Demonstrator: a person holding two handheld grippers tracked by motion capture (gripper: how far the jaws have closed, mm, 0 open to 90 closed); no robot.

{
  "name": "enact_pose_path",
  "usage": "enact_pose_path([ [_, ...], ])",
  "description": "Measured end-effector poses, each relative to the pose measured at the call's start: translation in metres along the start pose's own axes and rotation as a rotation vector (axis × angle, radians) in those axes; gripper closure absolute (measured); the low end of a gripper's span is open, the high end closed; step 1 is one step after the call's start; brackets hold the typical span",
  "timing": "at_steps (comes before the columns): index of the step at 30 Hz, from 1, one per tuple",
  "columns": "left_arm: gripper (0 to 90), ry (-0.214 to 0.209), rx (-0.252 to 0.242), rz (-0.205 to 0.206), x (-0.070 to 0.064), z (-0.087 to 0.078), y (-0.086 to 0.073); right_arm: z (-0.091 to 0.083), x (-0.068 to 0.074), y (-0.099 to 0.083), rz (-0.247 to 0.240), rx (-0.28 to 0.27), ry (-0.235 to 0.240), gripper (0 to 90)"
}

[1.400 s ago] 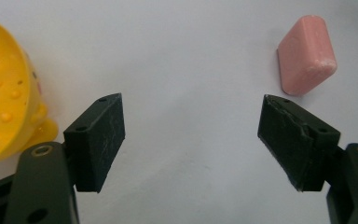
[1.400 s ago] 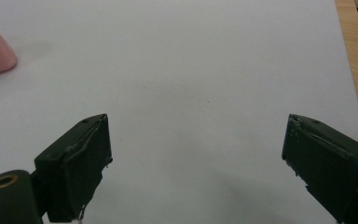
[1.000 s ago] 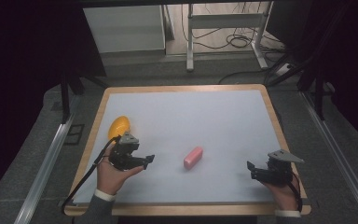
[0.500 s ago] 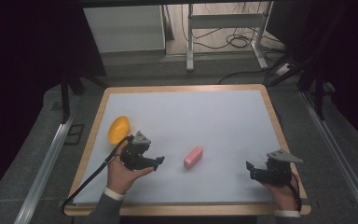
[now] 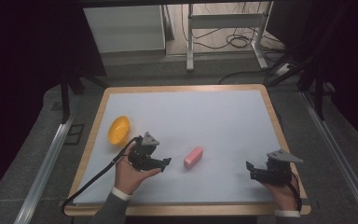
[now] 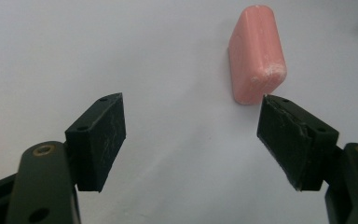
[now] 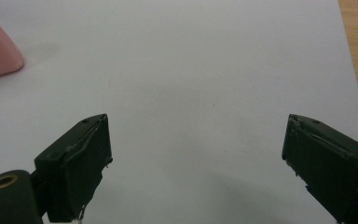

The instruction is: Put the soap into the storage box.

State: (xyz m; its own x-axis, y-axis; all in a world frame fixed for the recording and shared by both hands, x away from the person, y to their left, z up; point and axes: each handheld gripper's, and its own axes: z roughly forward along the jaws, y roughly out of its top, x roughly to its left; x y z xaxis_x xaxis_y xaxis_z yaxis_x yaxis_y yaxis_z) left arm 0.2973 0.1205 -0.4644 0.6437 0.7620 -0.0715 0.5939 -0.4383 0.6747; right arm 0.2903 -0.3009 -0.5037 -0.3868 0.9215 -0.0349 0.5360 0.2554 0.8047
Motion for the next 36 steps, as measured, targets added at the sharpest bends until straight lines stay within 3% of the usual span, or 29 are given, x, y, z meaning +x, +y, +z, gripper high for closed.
enact_pose_path([
  [6, 24.2, -0.015, 0.017, 0.018, -0.007, 0.009, 0.003, 0.001, 0.0, -0.001, 0.001, 0.004, -0.004, 7.6],
  [12, 24.3, -0.026, 0.014, 0.011, -0.009, 0.012, 0.005, 0.001, 0.0, 0.0, -0.001, 0.003, -0.004, 7.6],
  [16, 24.7, -0.032, 0.007, 0.044, -0.019, 0.015, 0.009, 0.002, 0.0, -0.001, -0.003, 0.007, -0.006, 7.6],
  [18, 25.2, -0.053, -0.01, 0.037, -0.022, 0.016, 0.011, 0.001, 0.0, -0.001, -0.003, 0.006, -0.006, 7.6],
  [20, 25.5, -0.035, -0.002, 0.042, -0.024, 0.018, 0.011, 0.001, 0.0, -0.001, -0.003, 0.006, -0.007, 7.6],
  [24, 25.5, -0.043, 0.006, 0.064, -0.031, 0.023, 0.016, 0.001, 0.001, -0.001, -0.005, 0.001, -0.014, 7.6],
  [26, 25.6, -0.067, -0.002, 0.052, -0.033, 0.025, 0.017, 0.001, 0.001, -0.001, -0.006, 0.002, -0.015, 7.6],
  [30, 25.7, -0.056, 0.012, 0.049, -0.032, 0.03, 0.017, 0.001, 0.001, -0.001, -0.005, 0.002, -0.016, 7.6],
  [36, 25.6, -0.08, 0.024, 0.036, -0.034, 0.037, 0.017, 0.003, 0.001, -0.002, -0.011, 0.013, -0.016, 7.6],
])
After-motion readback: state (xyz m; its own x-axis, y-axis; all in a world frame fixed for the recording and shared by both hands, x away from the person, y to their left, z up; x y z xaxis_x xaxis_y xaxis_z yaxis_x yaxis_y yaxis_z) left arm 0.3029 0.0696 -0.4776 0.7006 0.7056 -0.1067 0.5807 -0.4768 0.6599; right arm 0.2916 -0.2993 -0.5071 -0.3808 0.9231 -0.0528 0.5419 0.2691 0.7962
